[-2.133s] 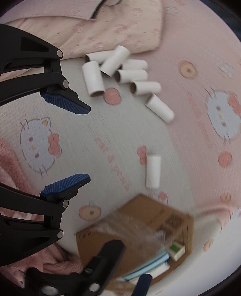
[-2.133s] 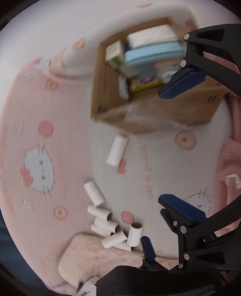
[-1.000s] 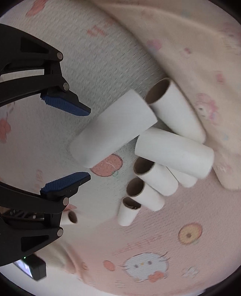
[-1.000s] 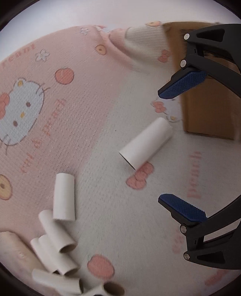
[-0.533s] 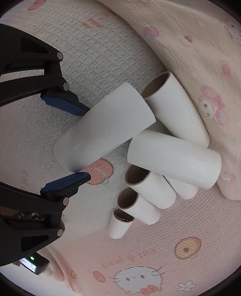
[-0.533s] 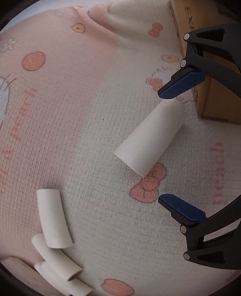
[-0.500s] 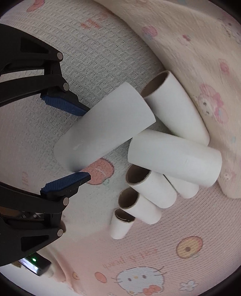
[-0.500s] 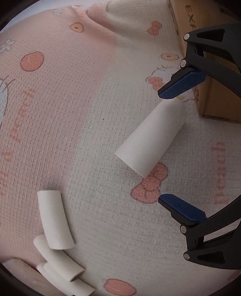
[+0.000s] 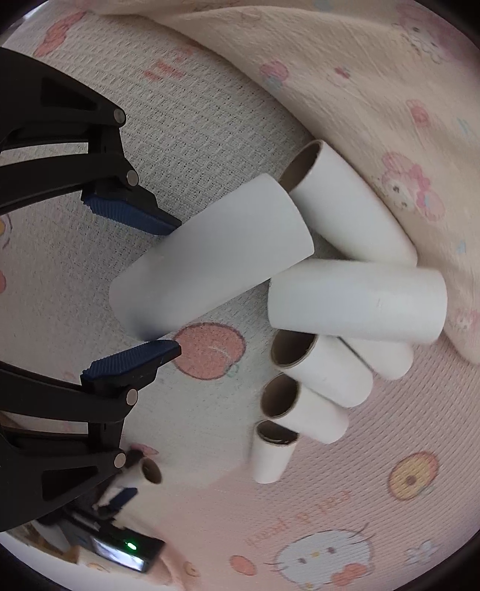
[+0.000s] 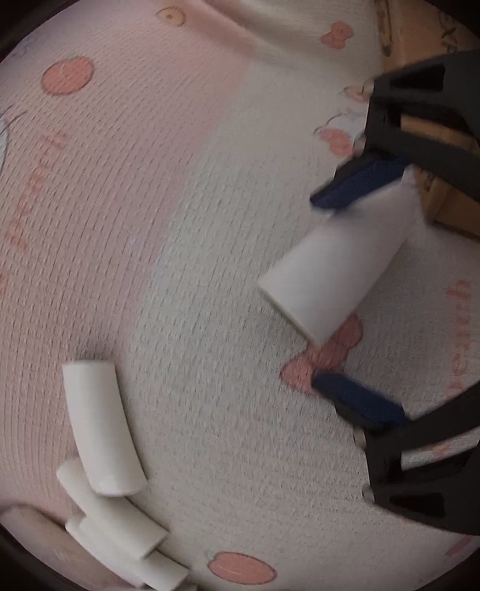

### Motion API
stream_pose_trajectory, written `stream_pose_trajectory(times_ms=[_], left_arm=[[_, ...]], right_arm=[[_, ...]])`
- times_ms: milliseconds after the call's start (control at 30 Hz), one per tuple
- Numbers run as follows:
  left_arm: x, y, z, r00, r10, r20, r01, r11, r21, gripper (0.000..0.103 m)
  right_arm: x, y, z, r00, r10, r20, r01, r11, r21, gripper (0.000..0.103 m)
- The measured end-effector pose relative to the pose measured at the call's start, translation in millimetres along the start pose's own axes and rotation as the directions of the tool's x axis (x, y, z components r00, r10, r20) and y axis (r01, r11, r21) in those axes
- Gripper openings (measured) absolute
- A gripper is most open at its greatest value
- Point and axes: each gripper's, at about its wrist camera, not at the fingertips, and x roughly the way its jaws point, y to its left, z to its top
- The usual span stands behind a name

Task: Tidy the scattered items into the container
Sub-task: 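Close the left tool on a white tube while the right tool grasps another tube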

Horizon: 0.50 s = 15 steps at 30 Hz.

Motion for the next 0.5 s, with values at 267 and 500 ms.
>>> stream_pose_trajectory(times_ms=[267,500], left_arm=[[0,-24,-8,0.998,0.028,-0.056,-0.016,0.976,0.215,0.05],[2,-59,-28,0.99,0.133,-0.048,-0.088,0.844,0.529,0.047]], right_arm=[[-25,1,-17,0.976,0.205,-0.072,-0.196,0.974,0.114,0.07],[-43,-1,-53,0.945,0.312,-0.097,-0.309,0.95,0.048,0.069]])
